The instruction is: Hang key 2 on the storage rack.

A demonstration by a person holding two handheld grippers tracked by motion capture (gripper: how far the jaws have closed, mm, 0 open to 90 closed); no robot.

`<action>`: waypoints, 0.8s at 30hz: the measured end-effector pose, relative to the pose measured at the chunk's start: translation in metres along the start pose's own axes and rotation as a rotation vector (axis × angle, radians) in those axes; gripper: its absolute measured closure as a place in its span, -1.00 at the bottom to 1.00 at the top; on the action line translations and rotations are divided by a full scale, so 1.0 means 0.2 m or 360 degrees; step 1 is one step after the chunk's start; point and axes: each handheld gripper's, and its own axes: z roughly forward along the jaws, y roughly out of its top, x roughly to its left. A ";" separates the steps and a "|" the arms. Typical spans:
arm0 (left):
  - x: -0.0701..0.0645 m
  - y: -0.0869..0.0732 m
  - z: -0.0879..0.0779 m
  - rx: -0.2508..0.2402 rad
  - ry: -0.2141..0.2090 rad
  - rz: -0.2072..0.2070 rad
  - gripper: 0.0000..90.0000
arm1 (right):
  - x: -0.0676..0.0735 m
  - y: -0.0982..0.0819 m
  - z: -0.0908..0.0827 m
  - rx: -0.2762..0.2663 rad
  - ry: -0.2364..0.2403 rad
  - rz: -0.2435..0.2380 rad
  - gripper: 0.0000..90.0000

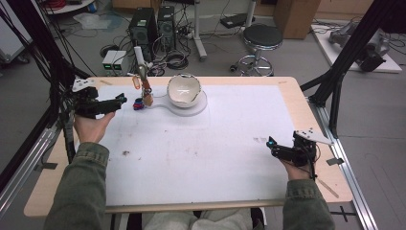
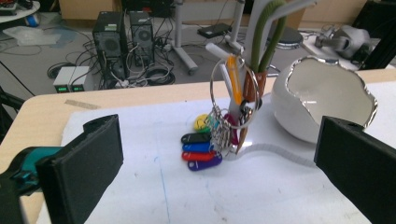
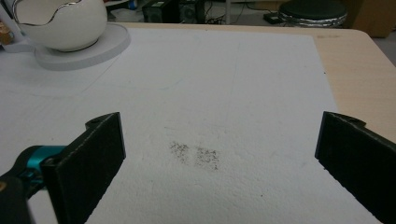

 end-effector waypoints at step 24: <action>-0.01 -0.21 -0.12 -0.0030 0.0058 -0.0008 -0.96 | 0.01 0.00 0.00 0.0010 0.0001 0.0002 -0.99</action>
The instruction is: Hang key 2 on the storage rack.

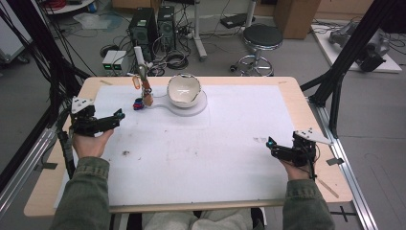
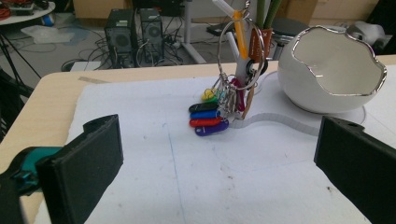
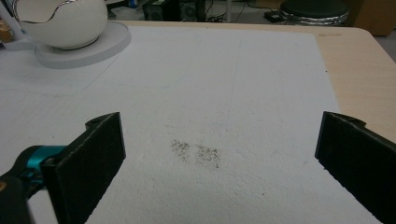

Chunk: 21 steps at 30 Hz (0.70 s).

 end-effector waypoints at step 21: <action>0.02 -0.17 -0.07 -0.0040 0.0025 -0.0040 -0.96 | 0.00 0.00 0.00 0.0004 0.0000 -0.0003 -0.99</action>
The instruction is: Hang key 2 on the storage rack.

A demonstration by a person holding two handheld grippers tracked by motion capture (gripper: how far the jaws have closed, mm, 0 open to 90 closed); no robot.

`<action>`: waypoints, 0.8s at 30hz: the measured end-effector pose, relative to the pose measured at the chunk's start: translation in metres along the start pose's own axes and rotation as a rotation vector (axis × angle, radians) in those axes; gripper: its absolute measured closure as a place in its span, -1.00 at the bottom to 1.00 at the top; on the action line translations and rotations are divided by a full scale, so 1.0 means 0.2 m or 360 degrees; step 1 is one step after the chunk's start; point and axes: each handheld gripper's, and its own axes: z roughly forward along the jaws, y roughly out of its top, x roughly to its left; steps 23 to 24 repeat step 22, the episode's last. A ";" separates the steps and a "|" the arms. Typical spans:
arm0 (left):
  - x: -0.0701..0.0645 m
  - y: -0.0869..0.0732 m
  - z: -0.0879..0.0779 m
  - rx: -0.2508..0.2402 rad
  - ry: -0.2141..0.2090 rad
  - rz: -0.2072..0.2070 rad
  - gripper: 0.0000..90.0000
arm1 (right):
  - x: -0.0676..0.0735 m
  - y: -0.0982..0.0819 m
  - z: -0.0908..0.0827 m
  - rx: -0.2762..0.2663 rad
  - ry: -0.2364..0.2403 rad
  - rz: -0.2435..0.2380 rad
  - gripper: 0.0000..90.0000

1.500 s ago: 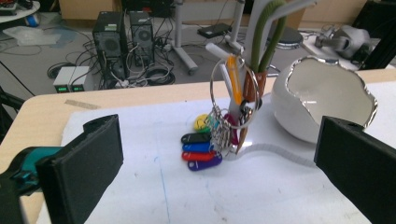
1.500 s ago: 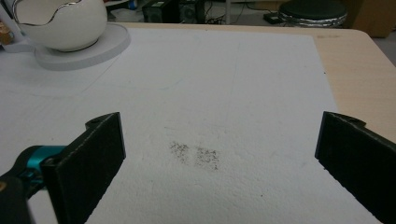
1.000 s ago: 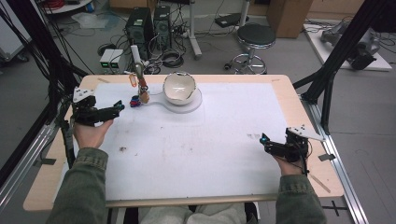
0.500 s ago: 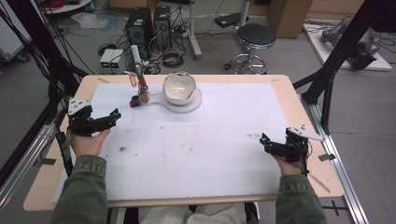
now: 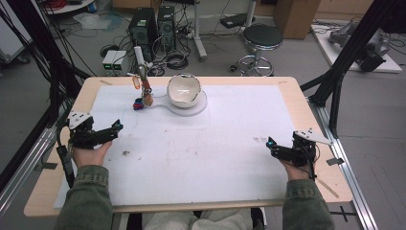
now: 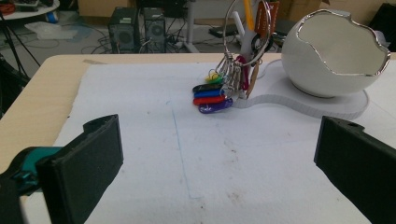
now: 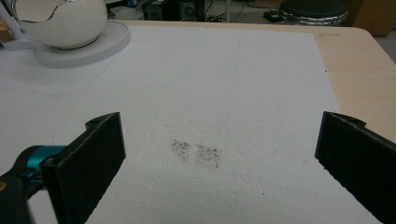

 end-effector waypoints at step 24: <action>0.01 -0.11 -0.06 0.0002 -0.0021 0.0002 -0.96 | 0.00 0.00 0.00 -0.0001 0.0008 -0.0003 -0.99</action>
